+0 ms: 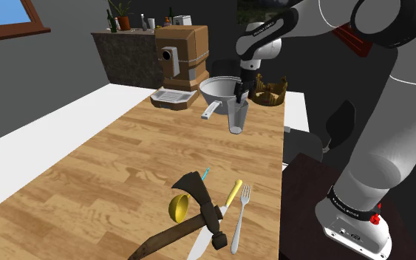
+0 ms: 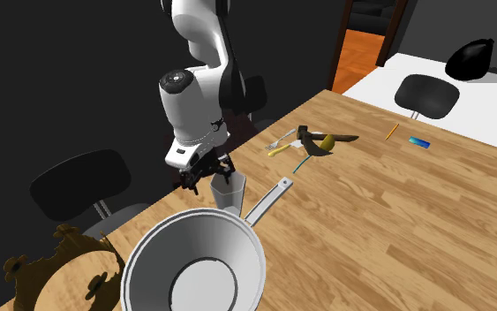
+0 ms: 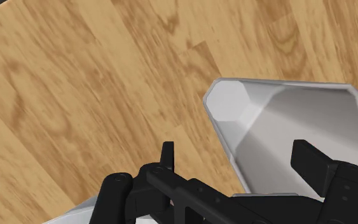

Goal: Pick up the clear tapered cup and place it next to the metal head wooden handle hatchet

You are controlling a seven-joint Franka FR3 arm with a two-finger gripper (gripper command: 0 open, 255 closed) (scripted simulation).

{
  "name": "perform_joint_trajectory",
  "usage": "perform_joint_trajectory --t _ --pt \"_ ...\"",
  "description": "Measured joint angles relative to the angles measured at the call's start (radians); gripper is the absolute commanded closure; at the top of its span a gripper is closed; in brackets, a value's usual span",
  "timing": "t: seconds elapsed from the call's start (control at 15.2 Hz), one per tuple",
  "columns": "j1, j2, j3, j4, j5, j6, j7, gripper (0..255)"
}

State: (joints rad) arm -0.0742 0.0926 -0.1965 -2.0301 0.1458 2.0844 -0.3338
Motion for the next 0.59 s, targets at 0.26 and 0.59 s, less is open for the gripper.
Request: perform_joint_trajectory --t 0.26,0.59 --pt "0.003 0.018 0.004 -0.028 0.008 0.046 -0.004 0" --pt "0.003 0.026 0.004 -0.031 0.011 0.056 -0.006 0"
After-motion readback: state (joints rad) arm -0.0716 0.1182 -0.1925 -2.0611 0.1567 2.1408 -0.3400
